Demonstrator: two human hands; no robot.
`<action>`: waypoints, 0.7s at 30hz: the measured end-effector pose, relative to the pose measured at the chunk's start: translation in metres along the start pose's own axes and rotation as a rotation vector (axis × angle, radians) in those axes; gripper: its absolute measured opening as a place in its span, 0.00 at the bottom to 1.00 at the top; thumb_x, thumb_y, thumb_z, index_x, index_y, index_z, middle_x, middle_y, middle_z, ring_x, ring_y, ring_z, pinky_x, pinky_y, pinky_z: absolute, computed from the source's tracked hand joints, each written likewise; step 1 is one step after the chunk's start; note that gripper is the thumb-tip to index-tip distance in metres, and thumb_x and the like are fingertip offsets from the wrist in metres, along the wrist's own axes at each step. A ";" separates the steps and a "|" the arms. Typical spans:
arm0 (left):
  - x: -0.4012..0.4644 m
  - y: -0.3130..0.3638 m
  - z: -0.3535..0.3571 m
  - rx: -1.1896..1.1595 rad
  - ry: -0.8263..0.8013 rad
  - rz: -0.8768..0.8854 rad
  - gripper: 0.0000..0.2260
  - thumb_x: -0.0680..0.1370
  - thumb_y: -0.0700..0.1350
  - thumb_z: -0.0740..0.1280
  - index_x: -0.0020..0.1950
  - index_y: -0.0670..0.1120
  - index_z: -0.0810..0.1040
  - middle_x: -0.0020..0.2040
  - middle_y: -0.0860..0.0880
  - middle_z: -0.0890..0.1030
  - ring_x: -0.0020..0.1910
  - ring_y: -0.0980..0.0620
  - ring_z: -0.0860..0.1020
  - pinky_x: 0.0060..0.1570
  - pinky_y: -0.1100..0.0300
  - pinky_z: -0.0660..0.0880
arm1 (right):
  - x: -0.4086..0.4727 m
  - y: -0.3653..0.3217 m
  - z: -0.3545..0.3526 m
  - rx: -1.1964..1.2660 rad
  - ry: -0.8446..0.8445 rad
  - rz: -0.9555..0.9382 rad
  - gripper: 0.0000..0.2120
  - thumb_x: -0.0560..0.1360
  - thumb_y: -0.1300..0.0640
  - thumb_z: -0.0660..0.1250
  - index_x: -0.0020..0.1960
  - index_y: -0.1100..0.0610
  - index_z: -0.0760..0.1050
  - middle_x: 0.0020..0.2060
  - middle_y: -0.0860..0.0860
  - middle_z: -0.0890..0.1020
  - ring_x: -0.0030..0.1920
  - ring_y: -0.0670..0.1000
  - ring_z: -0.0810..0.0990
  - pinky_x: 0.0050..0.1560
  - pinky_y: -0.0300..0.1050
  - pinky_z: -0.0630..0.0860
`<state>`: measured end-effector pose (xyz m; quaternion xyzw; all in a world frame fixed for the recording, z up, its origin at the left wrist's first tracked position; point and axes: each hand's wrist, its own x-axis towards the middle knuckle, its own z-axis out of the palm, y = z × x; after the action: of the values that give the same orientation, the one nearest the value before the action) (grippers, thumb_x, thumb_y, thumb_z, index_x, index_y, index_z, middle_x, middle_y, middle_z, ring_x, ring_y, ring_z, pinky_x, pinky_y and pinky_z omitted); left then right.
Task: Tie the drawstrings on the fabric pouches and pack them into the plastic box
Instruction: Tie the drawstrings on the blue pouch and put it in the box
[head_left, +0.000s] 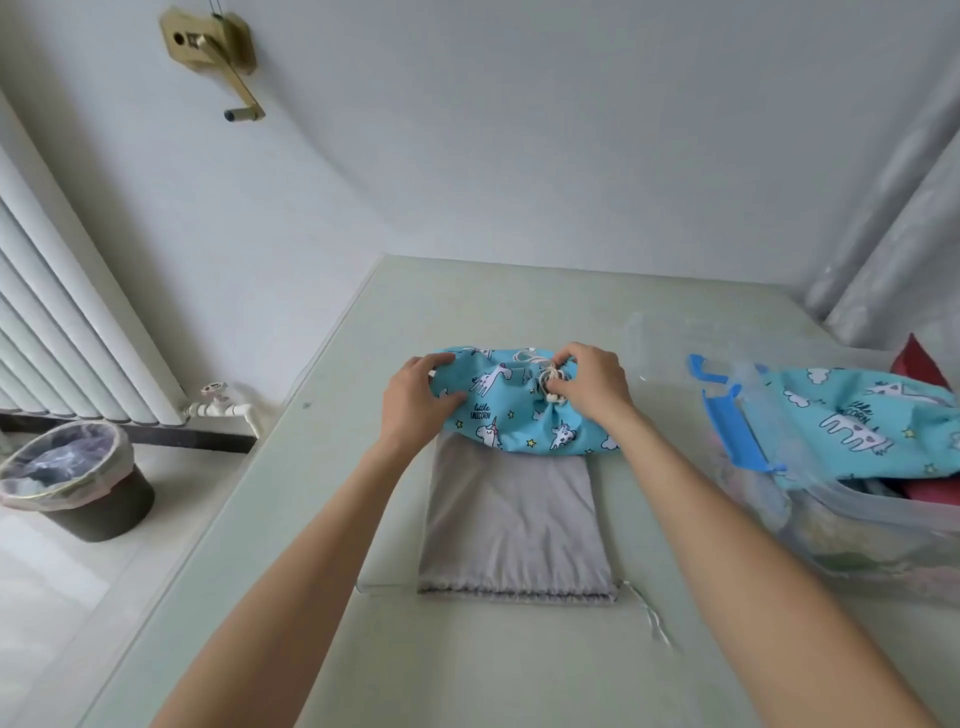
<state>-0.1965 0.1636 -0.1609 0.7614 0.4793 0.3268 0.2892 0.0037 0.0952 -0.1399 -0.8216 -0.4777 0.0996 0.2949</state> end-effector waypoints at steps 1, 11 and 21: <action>0.002 0.003 0.000 -0.021 0.030 0.034 0.20 0.71 0.40 0.71 0.63 0.47 0.76 0.58 0.47 0.78 0.51 0.51 0.75 0.51 0.62 0.70 | -0.002 -0.005 -0.002 0.009 0.044 -0.025 0.10 0.72 0.58 0.70 0.52 0.55 0.77 0.53 0.56 0.80 0.51 0.58 0.77 0.44 0.43 0.67; -0.022 0.087 -0.033 -0.220 0.039 0.529 0.33 0.70 0.48 0.75 0.72 0.47 0.65 0.67 0.53 0.67 0.65 0.61 0.67 0.60 0.75 0.64 | -0.057 -0.047 -0.121 -0.200 0.355 -0.354 0.19 0.76 0.52 0.66 0.65 0.58 0.72 0.55 0.56 0.76 0.55 0.58 0.75 0.51 0.47 0.68; -0.063 0.231 0.036 -0.074 0.018 0.788 0.31 0.68 0.56 0.74 0.68 0.51 0.68 0.61 0.53 0.71 0.58 0.55 0.72 0.46 0.61 0.73 | -0.112 0.064 -0.282 -0.261 0.352 -0.262 0.20 0.72 0.51 0.70 0.62 0.55 0.75 0.58 0.53 0.72 0.62 0.53 0.68 0.59 0.40 0.60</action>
<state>-0.0639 0.0143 -0.0229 0.8732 0.1410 0.4365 0.1647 0.1170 -0.1333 0.0374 -0.7884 -0.5304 -0.1466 0.2751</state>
